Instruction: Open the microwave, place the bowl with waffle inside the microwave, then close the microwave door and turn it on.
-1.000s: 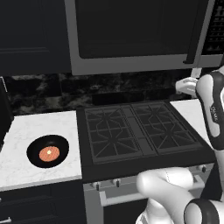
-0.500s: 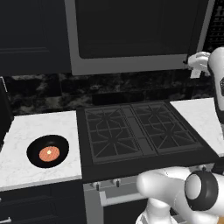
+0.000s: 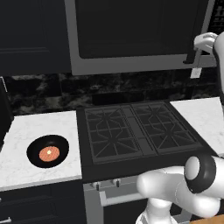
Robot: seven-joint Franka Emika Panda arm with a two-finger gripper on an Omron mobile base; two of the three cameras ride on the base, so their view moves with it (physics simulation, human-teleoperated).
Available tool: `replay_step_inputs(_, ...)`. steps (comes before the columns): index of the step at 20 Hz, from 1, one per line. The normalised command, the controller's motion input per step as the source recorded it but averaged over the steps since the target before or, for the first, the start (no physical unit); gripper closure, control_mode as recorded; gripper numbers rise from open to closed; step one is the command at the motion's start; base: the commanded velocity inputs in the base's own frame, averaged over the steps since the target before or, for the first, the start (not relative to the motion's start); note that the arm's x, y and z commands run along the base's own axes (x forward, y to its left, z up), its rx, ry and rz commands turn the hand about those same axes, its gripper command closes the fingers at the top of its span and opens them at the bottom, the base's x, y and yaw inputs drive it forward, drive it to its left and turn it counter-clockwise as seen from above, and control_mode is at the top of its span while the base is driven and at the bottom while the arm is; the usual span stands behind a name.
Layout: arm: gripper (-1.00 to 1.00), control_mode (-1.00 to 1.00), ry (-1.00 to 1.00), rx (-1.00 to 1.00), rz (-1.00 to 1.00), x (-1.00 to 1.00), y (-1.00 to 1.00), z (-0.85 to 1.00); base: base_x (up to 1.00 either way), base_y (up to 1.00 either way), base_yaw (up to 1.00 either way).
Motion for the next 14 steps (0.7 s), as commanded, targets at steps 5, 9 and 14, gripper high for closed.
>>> replay_step_inputs(5,-1.00,-1.00,-0.24,0.04,-0.02,0.34,-0.06,0.16,0.00,0.00,0.00)
replay_step_inputs(9,-1.00,-1.00,-0.03,0.00,-0.01,0.49,-0.01,0.00,0.00,0.00,0.00)
replay_step_inputs(14,-1.00,-1.00,0.00,0.00,0.00,0.60,-0.15,0.00,0.00,0.00,0.00)
